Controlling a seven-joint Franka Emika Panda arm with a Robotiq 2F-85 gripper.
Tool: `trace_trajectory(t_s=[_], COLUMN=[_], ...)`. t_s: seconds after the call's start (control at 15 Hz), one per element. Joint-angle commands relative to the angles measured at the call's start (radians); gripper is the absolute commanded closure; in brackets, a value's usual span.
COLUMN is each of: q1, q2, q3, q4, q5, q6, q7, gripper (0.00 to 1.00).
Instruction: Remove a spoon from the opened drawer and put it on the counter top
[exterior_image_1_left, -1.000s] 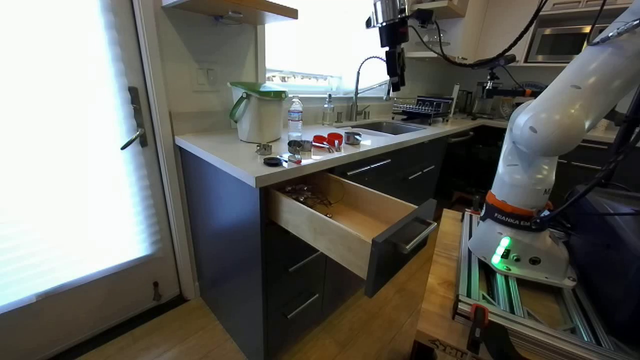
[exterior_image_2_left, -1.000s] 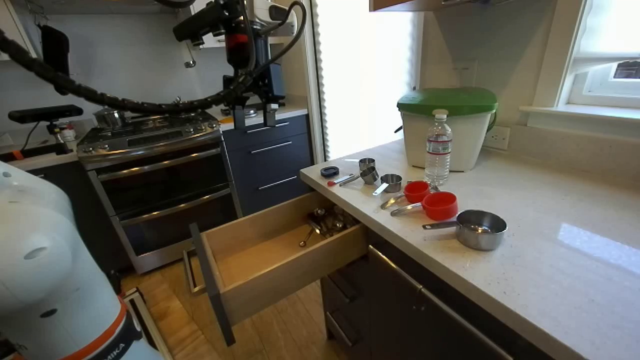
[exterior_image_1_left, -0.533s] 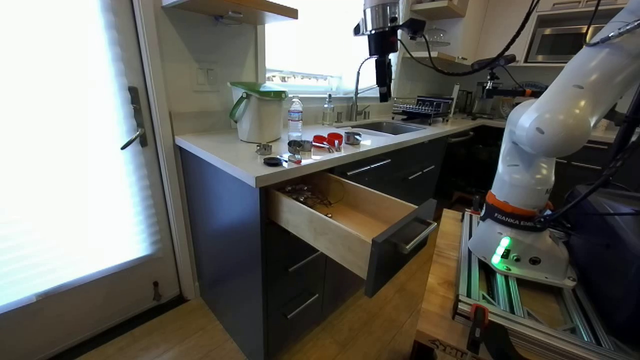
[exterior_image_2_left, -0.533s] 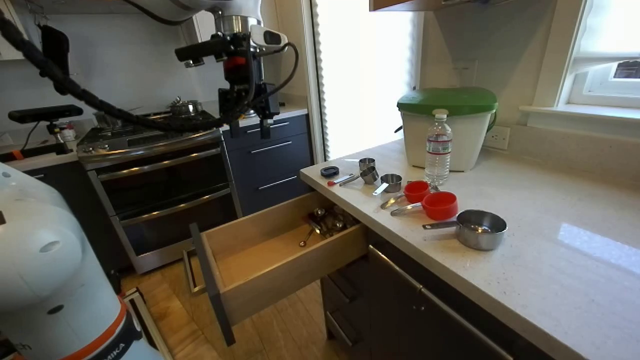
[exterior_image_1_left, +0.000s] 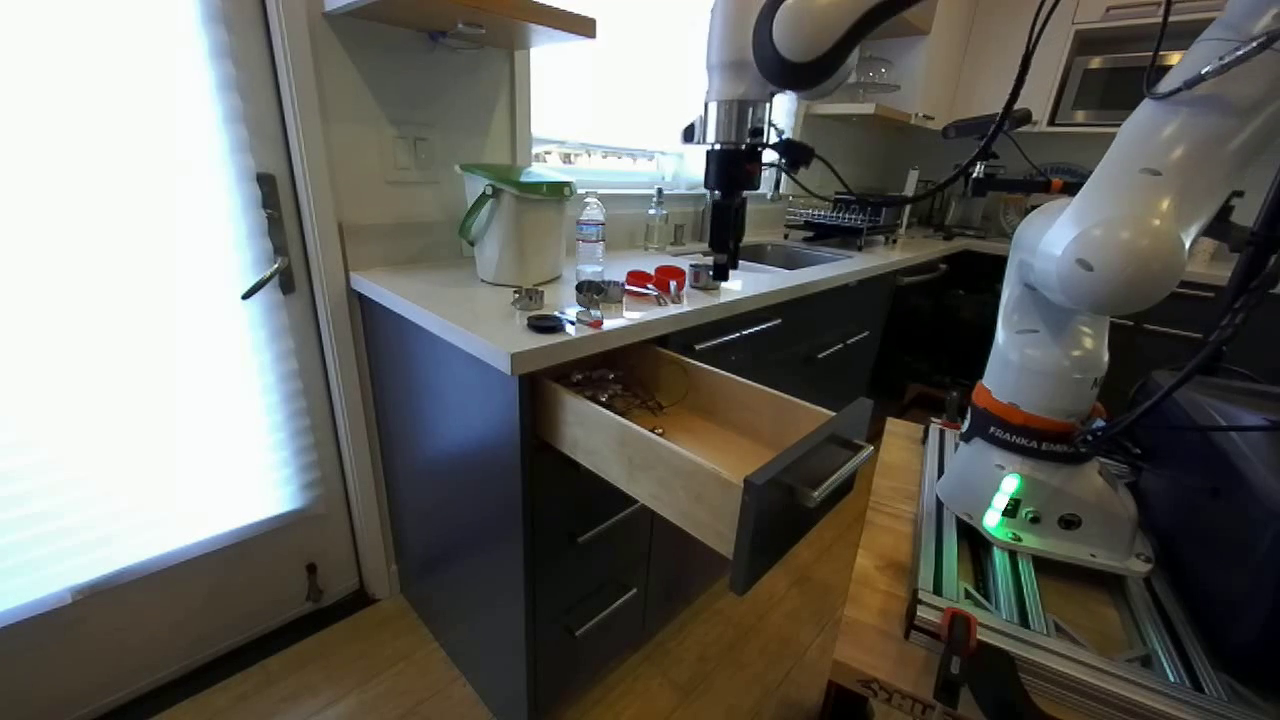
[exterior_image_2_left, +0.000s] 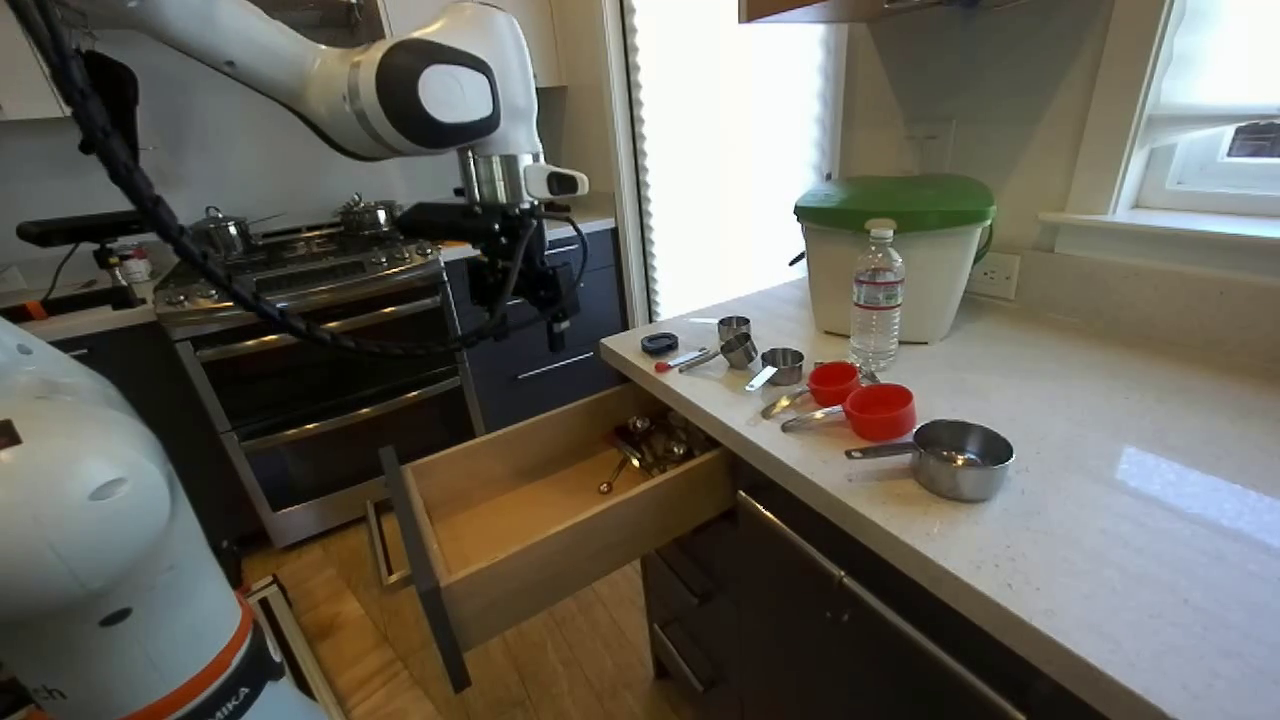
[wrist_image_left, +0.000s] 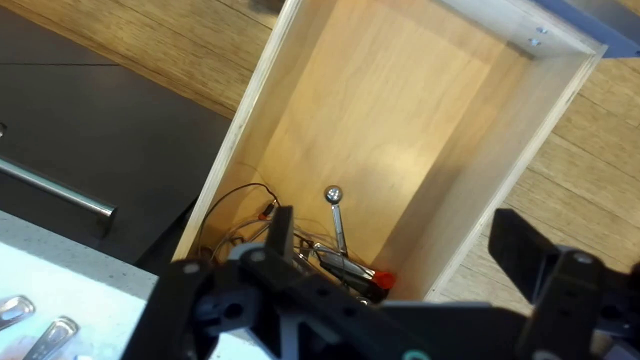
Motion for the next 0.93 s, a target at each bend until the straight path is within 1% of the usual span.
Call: trace_trajectory(t_s=[0.0,0.2,0.67,0.73,0.8,0.87], q1=[-0.014,-0.018,-0.008,-0.007,-0.010,-0.009], q2=[0.085,0.169,0.348,0.368,0.327,0.346], q3=[-0.006,0.007,0.043,0.049,0.039,0.044], q4=[-0.066,-0.091,-0.113,-0.110,-0.104,-0.104], q5=[-0.002,-0.006,-0.031,-0.049,-0.018,-0.025], q6=[0.181,0.302,0.481,0.490,0.449,0.461], q7=[-0.009,0.018,0.038,0.030,0.016,0.016], gripper=[0.00,0.00,0.00,0.00,0.00,0.00])
